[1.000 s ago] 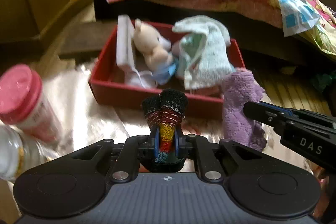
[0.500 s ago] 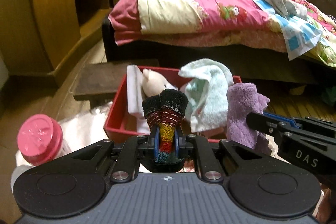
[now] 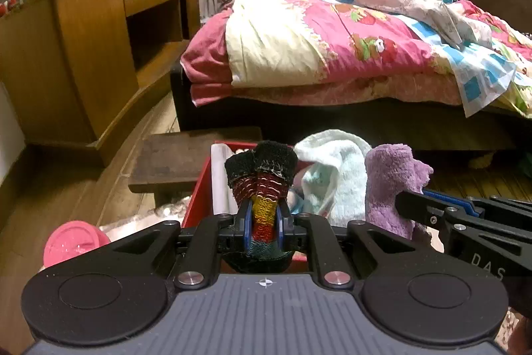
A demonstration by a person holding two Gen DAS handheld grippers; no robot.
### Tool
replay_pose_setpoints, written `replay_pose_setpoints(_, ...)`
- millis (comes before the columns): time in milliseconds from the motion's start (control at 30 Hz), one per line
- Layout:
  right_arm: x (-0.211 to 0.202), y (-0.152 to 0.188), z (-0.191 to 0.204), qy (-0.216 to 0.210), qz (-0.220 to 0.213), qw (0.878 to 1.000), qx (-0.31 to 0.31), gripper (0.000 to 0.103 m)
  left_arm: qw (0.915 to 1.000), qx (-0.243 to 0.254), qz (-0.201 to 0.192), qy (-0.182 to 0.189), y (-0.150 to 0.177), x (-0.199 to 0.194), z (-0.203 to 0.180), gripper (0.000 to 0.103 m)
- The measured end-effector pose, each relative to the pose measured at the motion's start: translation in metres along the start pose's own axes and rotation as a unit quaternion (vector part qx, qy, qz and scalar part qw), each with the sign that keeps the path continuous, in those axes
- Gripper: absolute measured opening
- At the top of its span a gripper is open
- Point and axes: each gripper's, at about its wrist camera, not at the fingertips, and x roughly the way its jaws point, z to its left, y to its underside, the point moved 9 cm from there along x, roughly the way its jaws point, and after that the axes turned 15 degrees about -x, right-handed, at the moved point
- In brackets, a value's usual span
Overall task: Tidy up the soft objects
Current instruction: 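Lift the knit sock and purple towel and carry both over the red box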
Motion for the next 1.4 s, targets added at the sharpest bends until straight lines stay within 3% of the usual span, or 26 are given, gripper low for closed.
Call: replay_pose_setpoints(1400,0.023,-0.037,-0.025,0.024,-0.027,0.999,-0.015,0.0,0.9995,0.011,-0.031,-0.002,-0.038,0.03,-0.017,0.011)
